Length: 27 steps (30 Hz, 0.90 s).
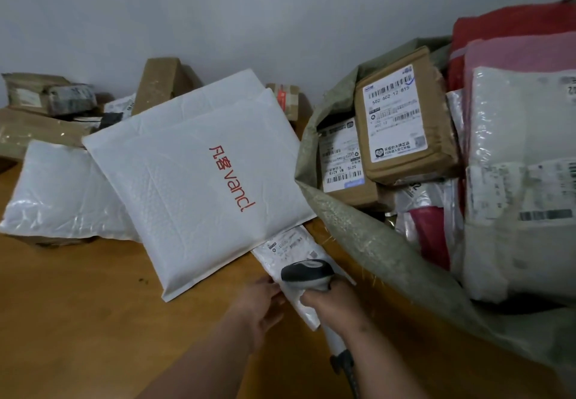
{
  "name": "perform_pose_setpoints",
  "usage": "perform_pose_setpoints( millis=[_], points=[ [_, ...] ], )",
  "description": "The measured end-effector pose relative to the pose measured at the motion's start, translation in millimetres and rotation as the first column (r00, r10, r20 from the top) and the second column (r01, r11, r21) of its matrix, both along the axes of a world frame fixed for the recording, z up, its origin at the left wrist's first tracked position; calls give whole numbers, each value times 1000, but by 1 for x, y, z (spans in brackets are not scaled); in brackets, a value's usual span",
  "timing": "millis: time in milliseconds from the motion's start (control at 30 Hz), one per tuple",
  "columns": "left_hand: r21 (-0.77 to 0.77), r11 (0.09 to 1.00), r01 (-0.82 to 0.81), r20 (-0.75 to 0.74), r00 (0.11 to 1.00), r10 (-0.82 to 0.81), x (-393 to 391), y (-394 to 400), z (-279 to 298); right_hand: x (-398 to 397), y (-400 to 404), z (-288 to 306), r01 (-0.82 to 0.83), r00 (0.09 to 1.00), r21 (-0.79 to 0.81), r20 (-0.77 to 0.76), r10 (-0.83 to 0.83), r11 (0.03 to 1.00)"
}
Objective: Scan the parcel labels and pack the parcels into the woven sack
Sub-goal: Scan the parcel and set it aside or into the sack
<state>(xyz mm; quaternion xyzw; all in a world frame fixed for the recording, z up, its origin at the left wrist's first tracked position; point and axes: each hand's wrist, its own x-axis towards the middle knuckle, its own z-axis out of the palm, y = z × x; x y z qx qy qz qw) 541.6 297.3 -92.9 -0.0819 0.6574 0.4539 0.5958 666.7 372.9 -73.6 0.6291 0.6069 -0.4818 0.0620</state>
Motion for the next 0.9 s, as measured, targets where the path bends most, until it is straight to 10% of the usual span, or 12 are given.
perform_pose_setpoints(
  millis=[233, 900],
  points=[
    [-18, 997, 75, -114, 991, -77, 9, -27, 4, 25, -28, 14, 74, 980, -268, -161, -120, 961],
    [369, 913, 175, 188, 948, -258, -43, -186, 52, 17, -169, 61, 495, 710, -223, -453, -539, 840]
  ],
)
